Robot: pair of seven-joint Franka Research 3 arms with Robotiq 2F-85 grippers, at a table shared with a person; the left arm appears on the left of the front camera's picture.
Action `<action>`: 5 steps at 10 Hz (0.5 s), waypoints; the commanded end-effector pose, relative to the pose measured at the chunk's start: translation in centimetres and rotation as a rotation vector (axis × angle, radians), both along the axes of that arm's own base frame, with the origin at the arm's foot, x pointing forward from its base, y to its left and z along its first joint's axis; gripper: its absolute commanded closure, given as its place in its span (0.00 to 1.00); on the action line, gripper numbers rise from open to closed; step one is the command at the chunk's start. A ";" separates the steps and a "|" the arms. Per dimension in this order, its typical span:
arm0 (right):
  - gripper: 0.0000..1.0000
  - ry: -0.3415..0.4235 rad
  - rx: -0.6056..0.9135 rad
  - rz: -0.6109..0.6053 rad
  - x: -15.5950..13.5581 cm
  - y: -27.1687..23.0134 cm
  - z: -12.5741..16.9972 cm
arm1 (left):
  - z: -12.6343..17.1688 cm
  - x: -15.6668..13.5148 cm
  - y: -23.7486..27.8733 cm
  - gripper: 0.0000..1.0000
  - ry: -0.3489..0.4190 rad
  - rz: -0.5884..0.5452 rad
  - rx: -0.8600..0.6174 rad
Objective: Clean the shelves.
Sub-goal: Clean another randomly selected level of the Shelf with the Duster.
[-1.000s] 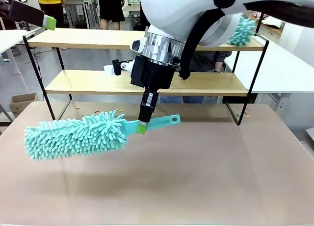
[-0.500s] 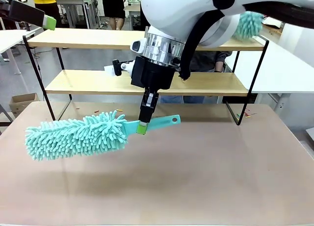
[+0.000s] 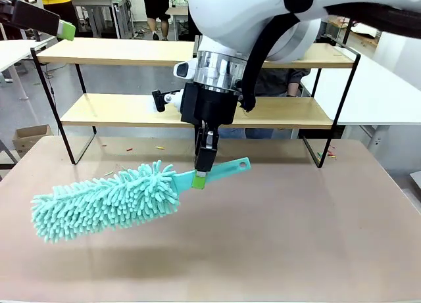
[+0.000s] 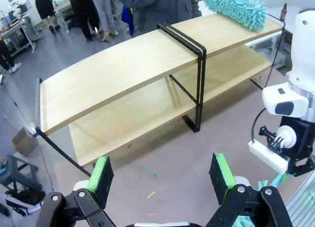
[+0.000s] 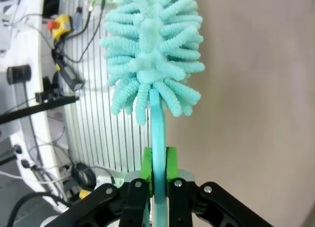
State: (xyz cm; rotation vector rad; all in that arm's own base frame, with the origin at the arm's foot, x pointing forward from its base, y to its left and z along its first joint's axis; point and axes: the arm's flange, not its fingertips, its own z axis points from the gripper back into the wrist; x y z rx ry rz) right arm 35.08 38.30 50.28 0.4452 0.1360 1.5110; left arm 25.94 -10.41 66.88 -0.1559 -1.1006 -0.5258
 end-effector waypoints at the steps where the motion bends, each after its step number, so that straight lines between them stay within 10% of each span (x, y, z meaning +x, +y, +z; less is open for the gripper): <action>1: 0.88 0.001 0.075 0.046 -0.2 -2.6 2.0 | -0.2 0.0 0.2 0.00 0.002 0.000 0.001; 5: 0.88 -0.020 0.039 0.022 0.0 -1.6 2.2 | -0.2 0.0 0.2 0.00 0.002 0.000 0.001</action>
